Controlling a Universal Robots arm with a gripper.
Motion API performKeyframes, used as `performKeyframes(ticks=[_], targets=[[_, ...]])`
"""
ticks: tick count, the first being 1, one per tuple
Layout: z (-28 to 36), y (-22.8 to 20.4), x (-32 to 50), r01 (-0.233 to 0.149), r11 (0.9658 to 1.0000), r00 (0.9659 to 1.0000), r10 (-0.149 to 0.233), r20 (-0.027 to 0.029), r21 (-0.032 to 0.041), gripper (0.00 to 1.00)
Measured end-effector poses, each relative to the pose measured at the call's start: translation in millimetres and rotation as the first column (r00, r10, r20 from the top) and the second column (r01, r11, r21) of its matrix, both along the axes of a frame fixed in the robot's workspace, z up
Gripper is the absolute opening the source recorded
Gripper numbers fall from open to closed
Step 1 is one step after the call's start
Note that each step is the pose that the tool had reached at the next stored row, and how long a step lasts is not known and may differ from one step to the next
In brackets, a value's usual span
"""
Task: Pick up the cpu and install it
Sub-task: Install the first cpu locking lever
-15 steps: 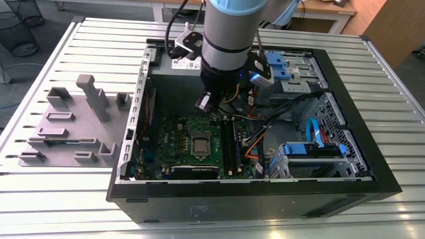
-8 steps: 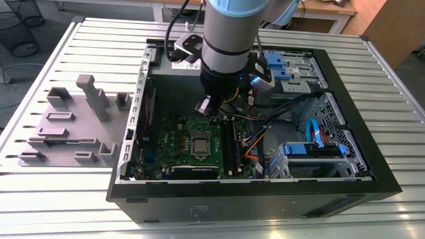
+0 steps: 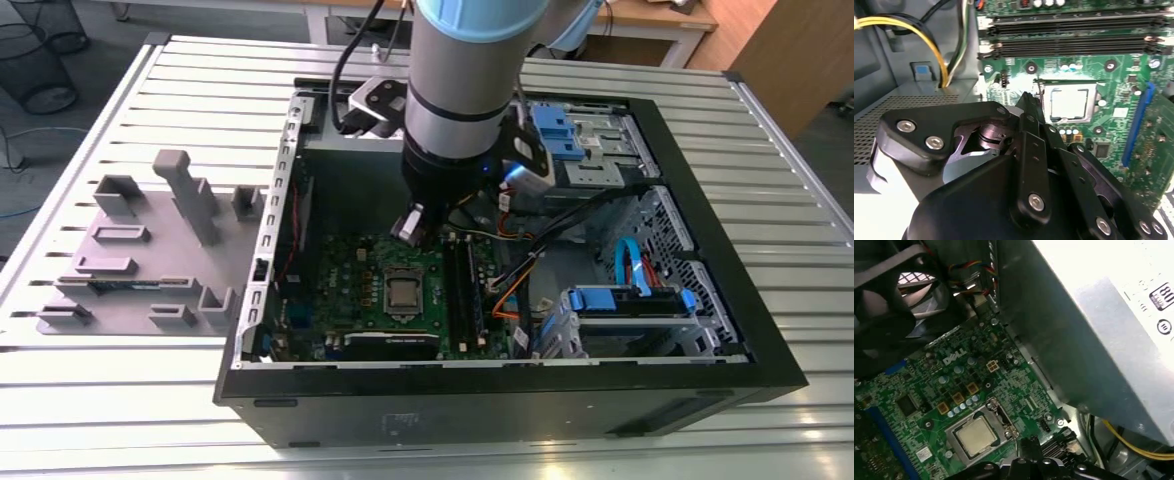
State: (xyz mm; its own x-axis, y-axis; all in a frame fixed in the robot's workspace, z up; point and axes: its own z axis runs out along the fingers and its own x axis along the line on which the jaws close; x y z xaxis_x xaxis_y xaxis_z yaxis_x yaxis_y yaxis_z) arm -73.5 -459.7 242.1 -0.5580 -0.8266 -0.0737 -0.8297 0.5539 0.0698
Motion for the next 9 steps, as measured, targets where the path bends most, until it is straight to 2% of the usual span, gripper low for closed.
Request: performKeyframes(ticks=[4, 9], targets=[[-0.6, -0.9, 0.0, 0.010, 0.9995, 0.9999, -0.010, 0.0028, -0.0286, 0.11], [-1.6, -1.1, 0.0, 0.037, 0.9978, 0.9993, -0.037, 0.0103, -0.0553, 0.11]])
